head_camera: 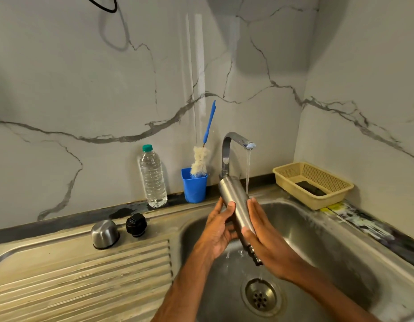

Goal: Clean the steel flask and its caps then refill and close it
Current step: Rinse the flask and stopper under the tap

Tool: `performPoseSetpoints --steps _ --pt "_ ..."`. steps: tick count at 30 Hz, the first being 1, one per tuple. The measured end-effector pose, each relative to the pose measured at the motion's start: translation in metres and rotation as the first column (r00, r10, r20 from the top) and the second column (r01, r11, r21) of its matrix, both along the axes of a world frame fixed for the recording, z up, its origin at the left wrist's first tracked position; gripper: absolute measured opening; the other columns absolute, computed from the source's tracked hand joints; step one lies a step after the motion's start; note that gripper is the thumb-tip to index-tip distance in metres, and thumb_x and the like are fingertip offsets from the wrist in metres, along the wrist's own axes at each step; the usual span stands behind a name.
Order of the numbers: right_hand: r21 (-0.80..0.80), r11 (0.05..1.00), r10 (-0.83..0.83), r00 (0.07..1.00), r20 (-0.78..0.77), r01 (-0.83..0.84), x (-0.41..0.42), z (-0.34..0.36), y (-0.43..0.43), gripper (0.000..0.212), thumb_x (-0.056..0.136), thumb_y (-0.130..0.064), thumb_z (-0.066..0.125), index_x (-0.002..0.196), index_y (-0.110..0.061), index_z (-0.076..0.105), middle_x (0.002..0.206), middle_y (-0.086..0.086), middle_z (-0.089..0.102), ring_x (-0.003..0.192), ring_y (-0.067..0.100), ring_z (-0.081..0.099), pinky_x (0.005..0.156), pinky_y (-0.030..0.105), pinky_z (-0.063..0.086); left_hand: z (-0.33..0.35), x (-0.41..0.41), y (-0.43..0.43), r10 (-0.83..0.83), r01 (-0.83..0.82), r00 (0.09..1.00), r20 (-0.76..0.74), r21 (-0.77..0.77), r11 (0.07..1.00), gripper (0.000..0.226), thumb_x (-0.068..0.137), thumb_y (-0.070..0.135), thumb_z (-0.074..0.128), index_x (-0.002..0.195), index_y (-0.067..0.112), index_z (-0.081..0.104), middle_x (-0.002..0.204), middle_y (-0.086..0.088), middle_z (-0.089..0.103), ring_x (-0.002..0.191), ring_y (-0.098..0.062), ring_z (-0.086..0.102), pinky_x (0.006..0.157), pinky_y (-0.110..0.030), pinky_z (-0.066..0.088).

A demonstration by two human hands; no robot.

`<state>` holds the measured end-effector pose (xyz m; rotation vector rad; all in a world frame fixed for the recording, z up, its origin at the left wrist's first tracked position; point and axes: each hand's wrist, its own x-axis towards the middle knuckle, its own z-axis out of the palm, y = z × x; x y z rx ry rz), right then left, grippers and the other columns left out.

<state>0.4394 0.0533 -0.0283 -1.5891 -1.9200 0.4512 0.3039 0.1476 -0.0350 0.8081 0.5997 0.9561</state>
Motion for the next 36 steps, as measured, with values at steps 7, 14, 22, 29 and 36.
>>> performPoseSetpoints --steps 7,14,22,29,36 --pt "0.031 0.999 -0.027 0.999 0.032 0.026 0.001 0.032 0.047 0.064 0.105 -0.052 0.023 0.154 -0.041 -0.017 0.159 -0.019 -0.032 0.147 0.006 -0.024 0.118 0.038 0.003 0.007 0.001 -0.007 -0.099 0.098 0.995 0.022 0.054 0.994 0.057 0.098 0.020 0.061 0.151 0.026 0.042 0.129 -0.021 0.067 0.108 -0.033 0.070 0.081 -0.047 0.060" --pt "-0.071 0.994 -0.109 0.808 -0.580 0.084 0.003 0.044 0.096 0.054 0.102 -0.048 0.045 0.152 -0.032 0.032 0.136 0.005 0.058 0.104 0.016 0.065 0.085 0.033 0.053 0.005 -0.004 -0.004 -0.101 0.100 0.995 0.018 0.057 0.993 0.047 0.099 0.022 0.063 0.144 0.023 0.052 0.127 -0.018 0.068 0.111 -0.033 0.068 0.090 -0.050 0.058" --pt "-0.103 0.988 -0.138 0.946 -0.293 0.113 0.001 0.013 0.032 0.092 0.094 -0.041 0.064 0.158 -0.037 -0.003 0.131 -0.005 0.047 0.096 0.002 0.058 0.071 0.013 0.047 0.002 -0.002 -0.003 -0.008 0.008 1.000 0.025 0.004 1.000 0.044 0.102 0.016 0.058 0.145 0.012 0.050 0.128 -0.021 0.067 0.111 -0.032 0.069 0.080 -0.041 0.061" --pt "0.003 0.996 -0.086 0.996 0.035 0.086 0.000 0.012 0.016 0.093 0.101 -0.042 0.051 0.152 -0.038 -0.026 0.167 -0.004 -0.014 0.148 0.022 0.026 0.115 0.045 0.038 0.013 0.005 -0.015 -0.037 0.046 0.988 -0.150 0.054 0.997 0.037 0.098 0.031 0.064 0.131 0.015 0.058 0.116 -0.016 0.068 0.091 -0.025 0.073 0.074 -0.039 0.061" --pt "0.004 0.999 -0.044 0.998 -0.052 0.045 -0.002 0.030 0.052 0.067 0.103 -0.053 0.029 0.154 -0.045 -0.013 0.161 -0.014 -0.029 0.148 0.010 -0.006 0.119 0.050 0.019 0.010 0.003 -0.014 -0.047 0.054 0.993 -0.111 0.064 0.997 0.037 0.099 0.032 0.059 0.132 0.016 0.060 0.121 -0.017 0.069 0.110 -0.032 0.069 0.090 -0.049 0.059"
